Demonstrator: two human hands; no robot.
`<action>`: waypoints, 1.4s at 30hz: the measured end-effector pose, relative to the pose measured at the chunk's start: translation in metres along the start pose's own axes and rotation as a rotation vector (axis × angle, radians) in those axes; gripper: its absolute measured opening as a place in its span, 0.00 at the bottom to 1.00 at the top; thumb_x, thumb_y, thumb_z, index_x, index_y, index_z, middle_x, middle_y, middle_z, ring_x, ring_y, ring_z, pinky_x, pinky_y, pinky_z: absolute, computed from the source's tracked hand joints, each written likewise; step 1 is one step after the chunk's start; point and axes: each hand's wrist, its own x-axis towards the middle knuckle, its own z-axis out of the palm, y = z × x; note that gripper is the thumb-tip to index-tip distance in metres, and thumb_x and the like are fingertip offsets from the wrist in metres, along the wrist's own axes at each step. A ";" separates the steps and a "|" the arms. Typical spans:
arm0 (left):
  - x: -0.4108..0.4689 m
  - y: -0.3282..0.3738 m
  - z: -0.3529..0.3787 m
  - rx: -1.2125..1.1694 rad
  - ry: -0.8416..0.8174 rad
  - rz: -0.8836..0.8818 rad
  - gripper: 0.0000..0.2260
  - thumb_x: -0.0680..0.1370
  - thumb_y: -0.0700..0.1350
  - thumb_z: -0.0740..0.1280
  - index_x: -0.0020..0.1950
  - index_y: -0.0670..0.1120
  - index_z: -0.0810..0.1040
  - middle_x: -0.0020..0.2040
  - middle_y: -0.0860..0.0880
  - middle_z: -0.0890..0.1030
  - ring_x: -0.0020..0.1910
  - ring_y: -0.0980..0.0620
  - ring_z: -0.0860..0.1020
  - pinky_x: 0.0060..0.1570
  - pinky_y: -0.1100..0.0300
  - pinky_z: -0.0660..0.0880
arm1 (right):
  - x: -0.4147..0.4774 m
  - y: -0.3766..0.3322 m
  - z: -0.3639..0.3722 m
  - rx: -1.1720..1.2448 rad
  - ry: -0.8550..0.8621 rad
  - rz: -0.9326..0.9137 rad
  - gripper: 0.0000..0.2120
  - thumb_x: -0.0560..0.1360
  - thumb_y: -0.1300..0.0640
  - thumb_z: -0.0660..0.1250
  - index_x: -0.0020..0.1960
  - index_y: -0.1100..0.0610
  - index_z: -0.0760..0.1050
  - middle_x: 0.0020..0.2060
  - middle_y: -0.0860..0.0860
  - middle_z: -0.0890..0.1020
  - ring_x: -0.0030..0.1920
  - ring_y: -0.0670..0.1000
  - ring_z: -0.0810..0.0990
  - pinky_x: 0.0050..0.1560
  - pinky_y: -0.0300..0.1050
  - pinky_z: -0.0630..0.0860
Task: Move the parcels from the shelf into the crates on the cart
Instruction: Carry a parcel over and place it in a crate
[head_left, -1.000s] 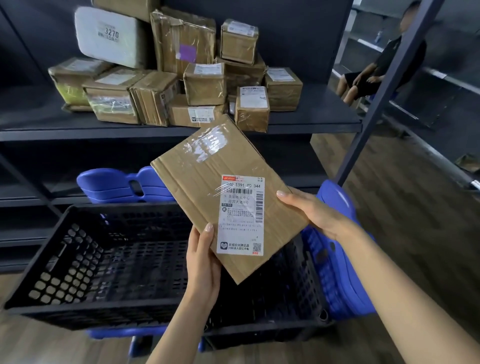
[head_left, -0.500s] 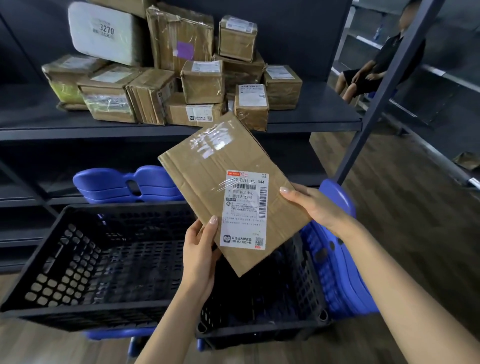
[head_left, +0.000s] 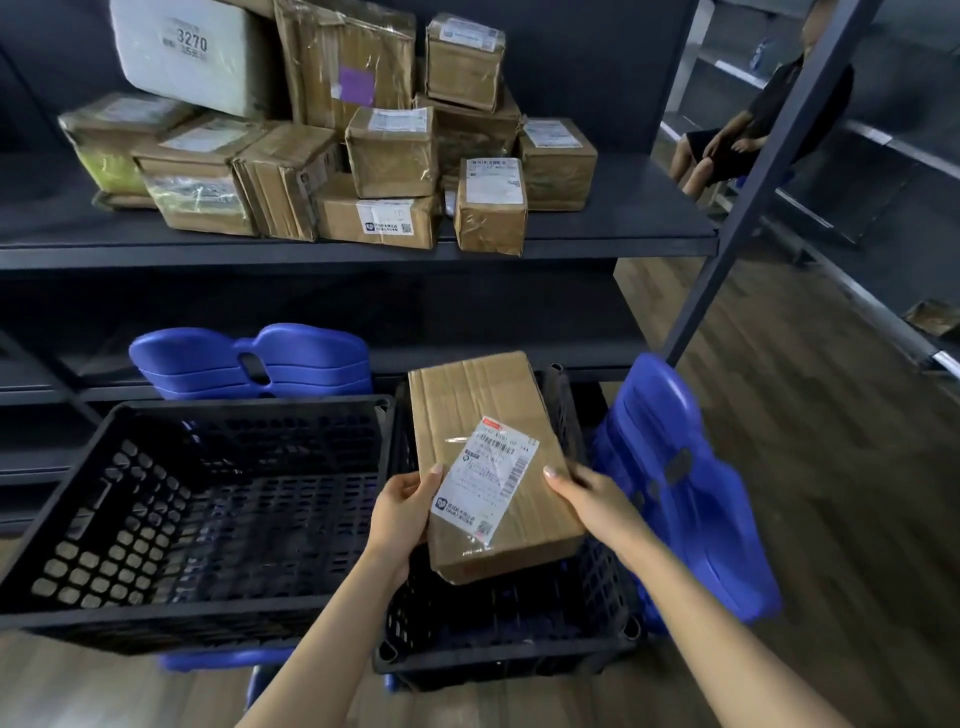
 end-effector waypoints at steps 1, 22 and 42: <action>0.001 -0.007 0.000 0.046 0.005 -0.016 0.15 0.74 0.58 0.70 0.50 0.47 0.79 0.37 0.52 0.85 0.36 0.54 0.83 0.31 0.61 0.75 | -0.001 0.006 0.004 -0.009 -0.005 0.018 0.22 0.75 0.39 0.64 0.66 0.45 0.75 0.53 0.39 0.81 0.52 0.40 0.79 0.44 0.30 0.71; 0.004 -0.049 0.007 0.423 0.043 -0.019 0.08 0.78 0.51 0.66 0.47 0.47 0.79 0.41 0.50 0.82 0.41 0.52 0.78 0.36 0.60 0.71 | -0.002 0.059 0.035 0.002 -0.076 0.182 0.19 0.79 0.50 0.63 0.69 0.51 0.71 0.51 0.42 0.80 0.49 0.41 0.79 0.43 0.33 0.73; 0.092 -0.018 0.003 0.654 -0.086 0.130 0.20 0.78 0.39 0.63 0.70 0.42 0.70 0.65 0.42 0.75 0.60 0.45 0.76 0.50 0.60 0.72 | 0.065 0.037 0.079 0.142 0.147 0.117 0.17 0.80 0.53 0.63 0.68 0.47 0.71 0.52 0.43 0.81 0.48 0.41 0.79 0.45 0.34 0.73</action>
